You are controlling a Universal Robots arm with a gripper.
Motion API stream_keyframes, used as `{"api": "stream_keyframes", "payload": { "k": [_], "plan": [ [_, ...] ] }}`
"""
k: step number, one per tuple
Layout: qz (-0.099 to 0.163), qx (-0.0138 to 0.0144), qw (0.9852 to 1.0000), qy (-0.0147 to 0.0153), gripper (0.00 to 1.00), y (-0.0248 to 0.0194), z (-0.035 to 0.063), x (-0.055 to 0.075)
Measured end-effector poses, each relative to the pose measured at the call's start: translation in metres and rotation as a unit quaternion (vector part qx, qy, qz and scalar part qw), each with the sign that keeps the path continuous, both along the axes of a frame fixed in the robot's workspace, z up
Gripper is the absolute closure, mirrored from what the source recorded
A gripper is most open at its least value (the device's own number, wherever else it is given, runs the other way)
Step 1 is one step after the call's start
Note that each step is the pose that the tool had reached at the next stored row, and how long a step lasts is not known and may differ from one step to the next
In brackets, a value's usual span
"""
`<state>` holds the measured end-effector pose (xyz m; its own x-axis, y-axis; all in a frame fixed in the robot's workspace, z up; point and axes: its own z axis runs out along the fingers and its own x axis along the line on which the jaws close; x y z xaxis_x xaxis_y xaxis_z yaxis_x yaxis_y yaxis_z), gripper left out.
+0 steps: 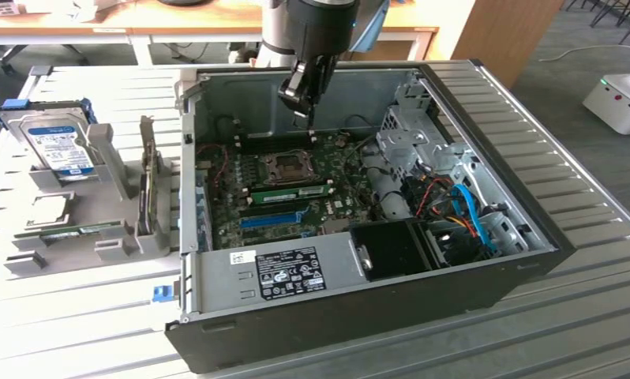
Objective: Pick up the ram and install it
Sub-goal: 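Press down the ram until it locks into place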
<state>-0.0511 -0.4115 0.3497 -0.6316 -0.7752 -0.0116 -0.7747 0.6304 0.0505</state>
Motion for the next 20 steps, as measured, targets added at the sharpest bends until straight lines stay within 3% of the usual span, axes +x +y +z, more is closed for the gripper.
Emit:
{"api": "stream_keyframes", "payload": {
  "k": [5,10,15,20],
  "plan": [
    [-0.043,0.0,0.9991,0.0,0.89,0.0,-0.0006,0.0],
    [-0.088,0.0,0.9961,0.0,0.89,0.0,-0.0012,0.0],
    [-0.134,0.0,0.991,0.0,0.89,0.0,-0.0018,0.0],
    [-0.178,-0.0001,0.984,0.0,0.89,0.0,-0.0024,0.0]
  ]
}}
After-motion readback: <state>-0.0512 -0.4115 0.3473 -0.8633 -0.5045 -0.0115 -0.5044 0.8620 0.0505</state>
